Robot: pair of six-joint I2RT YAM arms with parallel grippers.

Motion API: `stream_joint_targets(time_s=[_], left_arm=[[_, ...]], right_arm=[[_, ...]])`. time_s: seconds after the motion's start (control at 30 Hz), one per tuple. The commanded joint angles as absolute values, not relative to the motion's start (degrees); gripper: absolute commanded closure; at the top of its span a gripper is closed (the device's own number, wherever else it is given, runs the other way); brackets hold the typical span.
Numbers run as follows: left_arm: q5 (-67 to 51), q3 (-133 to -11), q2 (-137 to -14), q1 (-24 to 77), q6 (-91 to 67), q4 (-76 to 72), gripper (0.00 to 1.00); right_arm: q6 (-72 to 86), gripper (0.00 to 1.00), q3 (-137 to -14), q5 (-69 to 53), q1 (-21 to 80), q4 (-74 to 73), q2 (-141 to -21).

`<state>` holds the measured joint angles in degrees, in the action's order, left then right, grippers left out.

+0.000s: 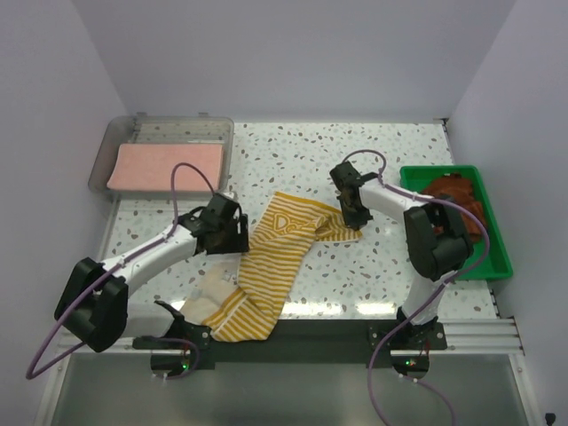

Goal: Fold and stack the towels
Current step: Flatten out the crumpled towel

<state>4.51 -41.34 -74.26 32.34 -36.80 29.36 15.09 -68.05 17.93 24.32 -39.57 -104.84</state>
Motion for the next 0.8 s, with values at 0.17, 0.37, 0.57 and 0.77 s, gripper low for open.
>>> stream_joint_targets(time_s=[0.17, 0.37, 0.57, 0.77], left_arm=[[4.4, -61.4, -83.1, 29.0, -25.5, 24.7, 0.17], [1.1, -74.0, -99.0, 28.9, -19.2, 20.4, 0.22], [0.3, -85.1, -112.5, 29.0, -13.8, 21.9, 0.27], [1.7, -87.3, -117.7, 29.1, -12.6, 19.2, 0.42]], right_arm=[[12.3, 1.0, -67.9, 15.0, 24.1, -41.2, -99.8], [12.9, 1.0, -67.9, 12.5, 24.2, -40.8, -99.7], [13.0, 1.0, -67.2, 12.0, 24.3, -40.7, -98.8], [13.1, 1.0, -65.8, 11.2, 24.4, -40.2, -97.6]])
